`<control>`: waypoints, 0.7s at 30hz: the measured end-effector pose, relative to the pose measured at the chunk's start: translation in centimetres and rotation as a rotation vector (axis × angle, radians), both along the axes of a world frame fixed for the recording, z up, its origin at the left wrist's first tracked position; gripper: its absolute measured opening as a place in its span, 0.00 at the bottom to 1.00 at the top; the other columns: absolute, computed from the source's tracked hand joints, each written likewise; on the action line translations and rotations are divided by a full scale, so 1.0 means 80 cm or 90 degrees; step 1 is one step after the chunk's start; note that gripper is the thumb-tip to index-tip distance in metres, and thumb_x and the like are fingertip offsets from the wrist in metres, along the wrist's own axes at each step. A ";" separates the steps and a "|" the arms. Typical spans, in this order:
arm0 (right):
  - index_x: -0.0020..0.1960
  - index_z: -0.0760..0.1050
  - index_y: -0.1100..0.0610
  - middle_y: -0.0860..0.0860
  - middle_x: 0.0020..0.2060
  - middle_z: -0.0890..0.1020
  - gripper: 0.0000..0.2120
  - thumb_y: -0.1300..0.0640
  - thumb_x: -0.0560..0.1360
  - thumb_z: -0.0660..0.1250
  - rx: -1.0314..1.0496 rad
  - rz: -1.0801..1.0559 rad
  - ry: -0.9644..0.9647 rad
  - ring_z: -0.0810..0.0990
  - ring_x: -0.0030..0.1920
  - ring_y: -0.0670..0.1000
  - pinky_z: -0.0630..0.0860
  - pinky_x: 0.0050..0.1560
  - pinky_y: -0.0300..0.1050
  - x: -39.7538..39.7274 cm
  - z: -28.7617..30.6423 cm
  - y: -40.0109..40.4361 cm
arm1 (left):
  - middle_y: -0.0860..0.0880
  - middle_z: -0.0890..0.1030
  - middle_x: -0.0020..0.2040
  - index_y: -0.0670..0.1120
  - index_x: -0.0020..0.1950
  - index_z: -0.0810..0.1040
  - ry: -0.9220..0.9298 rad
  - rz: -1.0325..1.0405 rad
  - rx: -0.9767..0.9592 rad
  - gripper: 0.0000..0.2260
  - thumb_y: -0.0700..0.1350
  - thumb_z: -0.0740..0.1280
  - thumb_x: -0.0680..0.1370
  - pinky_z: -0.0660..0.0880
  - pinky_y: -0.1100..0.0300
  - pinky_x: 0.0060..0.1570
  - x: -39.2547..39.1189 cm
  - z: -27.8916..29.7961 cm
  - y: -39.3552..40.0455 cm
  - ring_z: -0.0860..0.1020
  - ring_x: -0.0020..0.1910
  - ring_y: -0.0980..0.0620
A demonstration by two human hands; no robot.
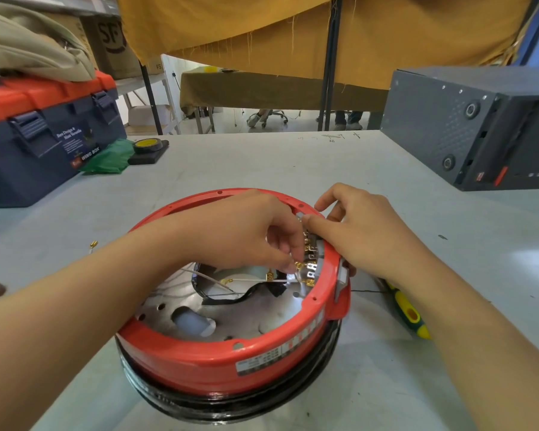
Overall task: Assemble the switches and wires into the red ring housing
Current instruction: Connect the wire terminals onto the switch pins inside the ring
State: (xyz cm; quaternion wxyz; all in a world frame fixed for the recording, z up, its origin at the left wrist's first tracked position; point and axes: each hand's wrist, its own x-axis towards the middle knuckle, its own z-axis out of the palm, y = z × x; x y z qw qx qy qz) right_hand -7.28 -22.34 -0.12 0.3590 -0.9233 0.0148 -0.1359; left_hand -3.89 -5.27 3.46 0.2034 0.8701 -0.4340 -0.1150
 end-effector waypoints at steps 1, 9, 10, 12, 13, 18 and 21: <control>0.50 0.74 0.51 0.47 0.33 0.78 0.11 0.45 0.73 0.66 -0.003 -0.002 -0.003 0.75 0.26 0.42 0.70 0.25 0.36 0.000 0.000 0.000 | 0.56 0.80 0.38 0.54 0.43 0.83 -0.003 -0.001 0.000 0.03 0.47 0.73 0.71 0.71 0.68 0.39 0.000 0.000 0.000 0.77 0.38 0.60; 0.49 0.76 0.51 0.46 0.32 0.78 0.11 0.45 0.73 0.66 -0.007 -0.020 -0.028 0.76 0.30 0.42 0.71 0.27 0.34 0.002 -0.002 -0.001 | 0.57 0.79 0.41 0.52 0.44 0.81 -0.028 -0.010 -0.066 0.02 0.45 0.72 0.72 0.71 0.68 0.42 0.004 -0.006 0.008 0.77 0.42 0.59; 0.49 0.76 0.51 0.46 0.32 0.78 0.11 0.45 0.73 0.66 -0.002 -0.019 -0.028 0.76 0.29 0.42 0.70 0.26 0.34 0.002 -0.002 -0.001 | 0.57 0.79 0.42 0.51 0.44 0.81 -0.036 -0.009 -0.071 0.02 0.46 0.72 0.72 0.72 0.65 0.42 0.004 -0.007 0.009 0.76 0.41 0.58; 0.50 0.76 0.51 0.47 0.33 0.78 0.11 0.45 0.73 0.67 0.008 -0.015 -0.031 0.76 0.29 0.43 0.71 0.27 0.37 0.002 -0.002 -0.002 | 0.56 0.79 0.42 0.51 0.44 0.81 -0.052 -0.005 -0.079 0.02 0.46 0.72 0.73 0.73 0.59 0.43 0.005 -0.009 0.009 0.76 0.40 0.56; 0.50 0.76 0.52 0.47 0.34 0.79 0.11 0.45 0.73 0.66 0.009 -0.013 -0.032 0.76 0.29 0.43 0.72 0.27 0.37 0.002 -0.003 -0.002 | 0.55 0.79 0.41 0.50 0.44 0.82 -0.060 -0.006 -0.080 0.02 0.46 0.72 0.73 0.74 0.57 0.43 0.004 -0.009 0.009 0.76 0.40 0.56; 0.49 0.76 0.52 0.47 0.34 0.79 0.11 0.45 0.73 0.67 0.016 -0.009 -0.038 0.77 0.29 0.40 0.70 0.23 0.32 0.005 -0.005 -0.002 | 0.55 0.78 0.39 0.48 0.43 0.81 -0.114 -0.020 -0.083 0.01 0.44 0.71 0.73 0.71 0.63 0.40 0.003 -0.014 0.005 0.75 0.38 0.57; 0.49 0.76 0.51 0.47 0.34 0.79 0.11 0.45 0.73 0.66 0.013 -0.010 -0.039 0.77 0.32 0.37 0.70 0.24 0.30 0.005 -0.006 -0.003 | 0.55 0.77 0.39 0.47 0.42 0.81 -0.138 -0.020 -0.078 0.00 0.43 0.71 0.73 0.67 0.70 0.37 0.001 -0.015 0.003 0.74 0.37 0.58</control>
